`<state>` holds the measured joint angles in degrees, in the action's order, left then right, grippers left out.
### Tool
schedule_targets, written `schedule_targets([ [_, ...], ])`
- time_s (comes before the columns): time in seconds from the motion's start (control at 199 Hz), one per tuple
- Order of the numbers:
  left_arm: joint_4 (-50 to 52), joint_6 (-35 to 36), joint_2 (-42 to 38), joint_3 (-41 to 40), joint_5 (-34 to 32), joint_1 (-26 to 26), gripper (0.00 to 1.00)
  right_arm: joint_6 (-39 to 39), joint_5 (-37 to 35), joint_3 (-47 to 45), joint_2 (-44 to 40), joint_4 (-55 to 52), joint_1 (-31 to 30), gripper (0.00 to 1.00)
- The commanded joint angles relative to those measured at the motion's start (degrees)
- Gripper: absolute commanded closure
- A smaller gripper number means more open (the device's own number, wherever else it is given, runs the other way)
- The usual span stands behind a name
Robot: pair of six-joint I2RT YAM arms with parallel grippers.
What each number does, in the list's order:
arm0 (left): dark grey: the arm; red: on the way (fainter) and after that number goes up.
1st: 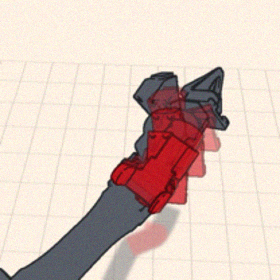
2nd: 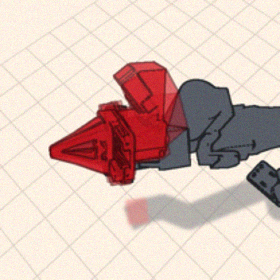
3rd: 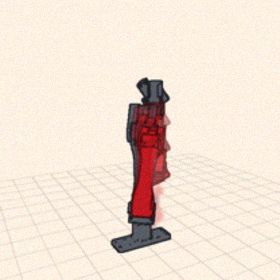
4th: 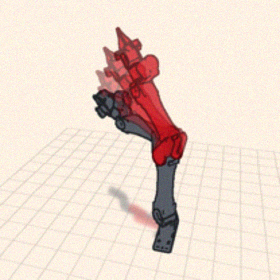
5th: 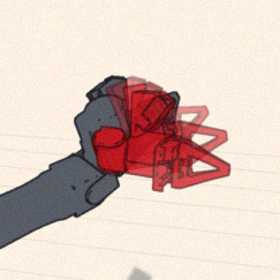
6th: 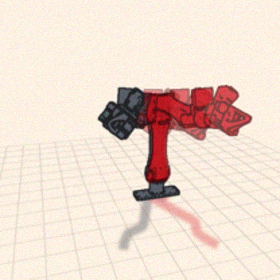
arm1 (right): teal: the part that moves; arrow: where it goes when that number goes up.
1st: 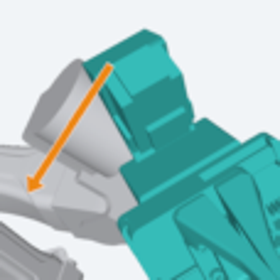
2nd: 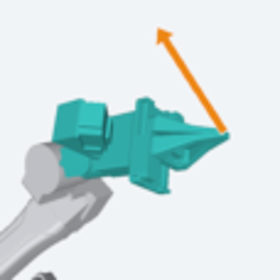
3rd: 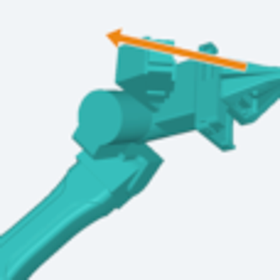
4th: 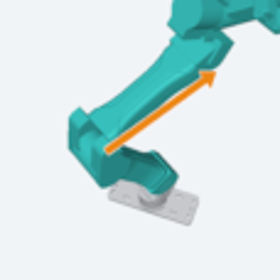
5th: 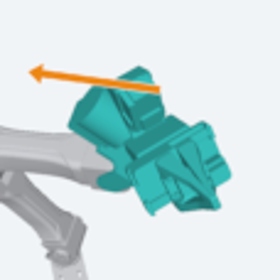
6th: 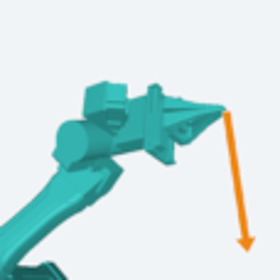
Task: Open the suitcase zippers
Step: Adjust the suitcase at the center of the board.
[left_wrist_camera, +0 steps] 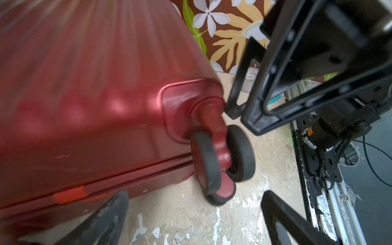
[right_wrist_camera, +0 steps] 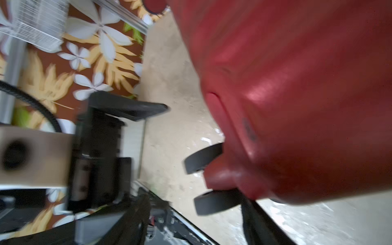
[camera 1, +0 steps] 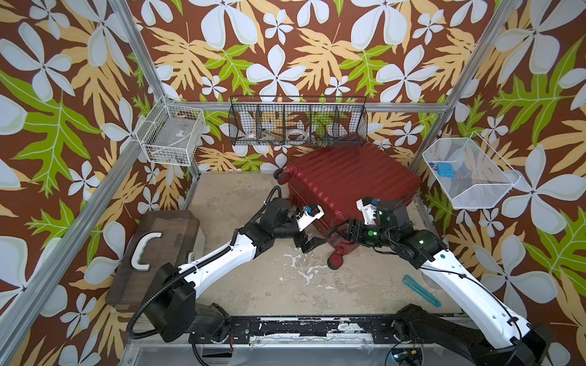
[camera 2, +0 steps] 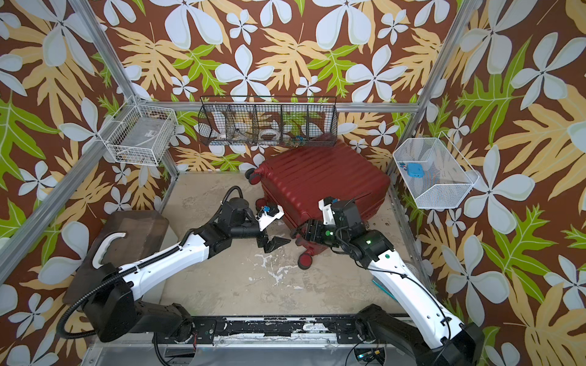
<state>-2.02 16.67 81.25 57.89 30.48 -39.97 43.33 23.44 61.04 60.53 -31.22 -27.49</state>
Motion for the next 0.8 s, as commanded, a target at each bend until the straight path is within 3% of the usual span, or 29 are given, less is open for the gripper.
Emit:
schedule_targets([
  [0.0,-2.04,3.15,2.71,2.84,-1.32,-2.36,0.0,-4.07,-4.21,4.08,-1.43,-1.55,0.04,0.26],
  [0.136,-0.98,6.18,3.56,3.6,-4.1,-5.05,0.0,-6.83,-11.62,5.57,-9.36,-9.61,2.63,0.23],
  [0.261,-0.71,6.15,5.18,3.24,-5.12,-6.67,0.0,-9.27,-13.71,6.93,-12.78,-14.04,4.37,0.22],
  [0.482,-4.38,-4.44,8.36,6.07,-11.42,-8.58,0.0,-10.14,-14.39,6.12,-14.04,-15.12,4.37,0.2],
  [0.568,-5.67,-6.89,8.56,6.29,-14.19,-8.55,0.07,-10.61,-14.55,5.77,-14.04,-15.31,4.37,0.2],
  [0.683,-6.02,-9.11,9.56,6.66,-16.5,-8.58,0.24,-11.34,-15.25,5.67,-14.04,-15.8,4.37,0.2],
  [0.799,-5.9,-12.16,10.58,6.41,-17.08,-8.64,0.27,-11.85,-16.19,6.01,-14.08,-16.35,4.35,0.2],
])
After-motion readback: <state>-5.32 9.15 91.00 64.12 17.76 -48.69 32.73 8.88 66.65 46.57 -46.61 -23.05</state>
